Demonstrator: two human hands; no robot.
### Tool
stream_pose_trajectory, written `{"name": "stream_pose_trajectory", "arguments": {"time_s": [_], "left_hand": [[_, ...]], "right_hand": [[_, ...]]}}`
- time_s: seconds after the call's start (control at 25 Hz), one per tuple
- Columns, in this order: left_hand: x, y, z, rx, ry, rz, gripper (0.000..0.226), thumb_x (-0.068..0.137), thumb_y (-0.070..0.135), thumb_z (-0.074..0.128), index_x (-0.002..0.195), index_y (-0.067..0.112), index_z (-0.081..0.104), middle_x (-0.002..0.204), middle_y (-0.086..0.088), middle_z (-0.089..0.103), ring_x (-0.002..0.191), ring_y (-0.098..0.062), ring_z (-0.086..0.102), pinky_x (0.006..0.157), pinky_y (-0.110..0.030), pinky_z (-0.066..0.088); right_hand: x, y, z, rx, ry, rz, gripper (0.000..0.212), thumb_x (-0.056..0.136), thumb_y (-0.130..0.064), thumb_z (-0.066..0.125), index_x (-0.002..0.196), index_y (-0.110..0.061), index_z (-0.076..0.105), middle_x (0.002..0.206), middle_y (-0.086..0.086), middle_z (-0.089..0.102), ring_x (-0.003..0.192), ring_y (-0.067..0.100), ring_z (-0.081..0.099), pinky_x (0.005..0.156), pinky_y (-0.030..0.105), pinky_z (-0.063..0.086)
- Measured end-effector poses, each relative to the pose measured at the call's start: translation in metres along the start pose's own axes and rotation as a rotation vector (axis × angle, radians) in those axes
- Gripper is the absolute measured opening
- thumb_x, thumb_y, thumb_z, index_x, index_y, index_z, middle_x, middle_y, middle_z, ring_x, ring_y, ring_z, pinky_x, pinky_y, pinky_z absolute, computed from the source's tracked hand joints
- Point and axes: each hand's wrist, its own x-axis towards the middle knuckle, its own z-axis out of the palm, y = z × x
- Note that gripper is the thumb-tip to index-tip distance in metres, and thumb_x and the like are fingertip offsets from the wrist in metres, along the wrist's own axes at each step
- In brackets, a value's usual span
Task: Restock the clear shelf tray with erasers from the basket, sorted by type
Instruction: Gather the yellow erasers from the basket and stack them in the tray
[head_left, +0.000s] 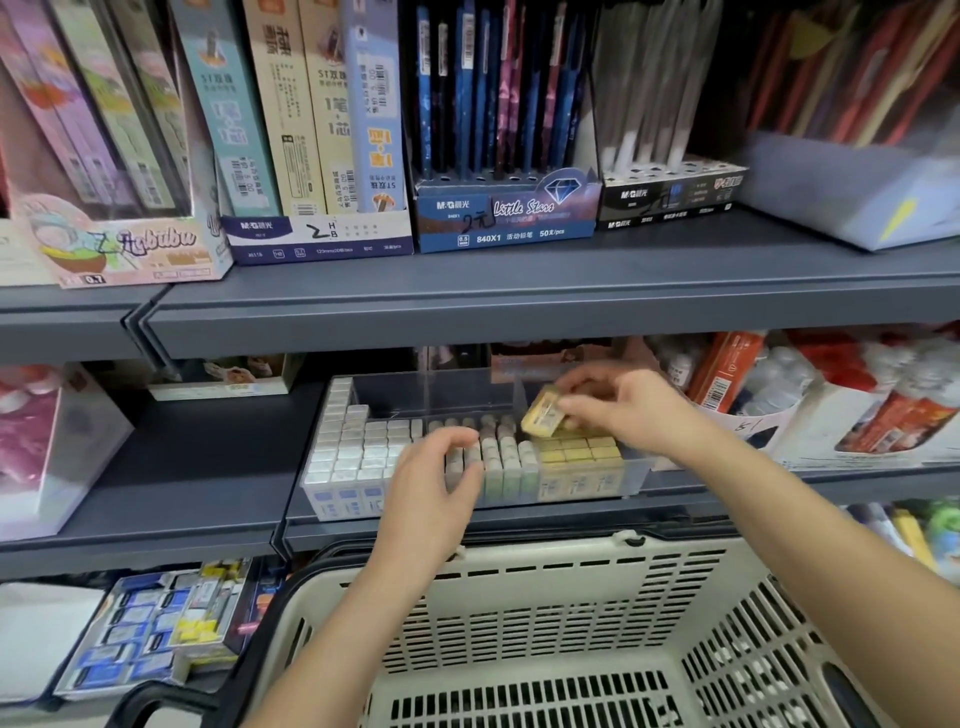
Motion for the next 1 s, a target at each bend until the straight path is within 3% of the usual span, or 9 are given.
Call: {"name": "stream_pose_trajectory", "arguments": {"time_s": [0.12, 0.24, 0.36, 0.6, 0.76, 1.0], "left_hand": [[0.000, -0.015, -0.003, 0.274, 0.080, 0.094, 0.037, 0.088, 0.027, 0.059, 0.124, 0.030, 0.054, 0.118, 0.021, 0.051, 0.120, -0.002, 0.034, 0.107, -0.027, 0.023], [0.000, -0.025, 0.001, 0.356, 0.082, 0.096, 0.040, 0.089, 0.028, 0.058, 0.129, 0.028, 0.052, 0.127, 0.012, 0.053, 0.124, -0.009, 0.035, 0.110, -0.029, 0.016], [-0.002, -0.031, 0.004, 0.362, 0.105, 0.135, 0.040, 0.089, 0.028, 0.056, 0.129, 0.028, 0.051, 0.127, 0.010, 0.053, 0.124, -0.008, 0.036, 0.105, -0.020, 0.011], [-0.003, -0.036, 0.009, 0.388, 0.148, 0.185, 0.039, 0.088, 0.025, 0.058, 0.127, 0.025, 0.054, 0.125, 0.010, 0.054, 0.122, -0.009, 0.038, 0.105, -0.022, 0.014], [-0.003, -0.039, 0.010, 0.372, 0.153, 0.184, 0.038, 0.086, 0.024, 0.059, 0.124, 0.025, 0.056, 0.123, 0.011, 0.055, 0.121, -0.007, 0.040, 0.104, -0.015, 0.009], [-0.008, -0.027, 0.004, 0.237, 0.191, 0.173, 0.031, 0.087, 0.015, 0.058, 0.116, 0.025, 0.059, 0.120, 0.017, 0.053, 0.118, -0.003, 0.041, 0.104, -0.017, 0.017]], "right_hand": [[0.026, 0.017, -0.007, -0.058, 0.175, 0.084, 0.012, 0.086, -0.019, 0.063, 0.088, -0.030, 0.062, 0.099, -0.001, 0.070, 0.090, 0.016, 0.067, 0.087, 0.033, 0.052], [0.049, 0.025, -0.003, -0.297, 0.233, 0.119, 0.019, 0.091, -0.023, 0.055, 0.108, -0.021, 0.062, 0.109, 0.002, 0.066, 0.100, 0.021, 0.061, 0.089, 0.030, 0.046], [0.062, 0.031, 0.006, -0.483, 0.153, 0.107, 0.021, 0.094, -0.024, 0.050, 0.111, -0.020, 0.061, 0.110, 0.001, 0.067, 0.101, 0.019, 0.060, 0.081, 0.023, 0.040], [0.076, 0.047, 0.020, -0.503, -0.156, 0.144, 0.023, 0.096, -0.023, 0.044, 0.105, -0.023, 0.065, 0.120, -0.005, 0.062, 0.100, 0.010, 0.054, 0.090, 0.024, 0.040], [0.074, 0.045, 0.020, -0.564, -0.229, 0.165, 0.033, 0.097, -0.034, 0.037, 0.109, -0.018, 0.064, 0.118, 0.002, 0.064, 0.101, 0.019, 0.059, 0.093, 0.035, 0.046], [0.022, 0.013, 0.032, -0.519, 0.013, 0.018, 0.036, 0.093, -0.041, 0.045, 0.126, -0.027, 0.054, 0.122, -0.001, 0.063, 0.106, 0.019, 0.060, 0.093, 0.033, 0.048]]}}
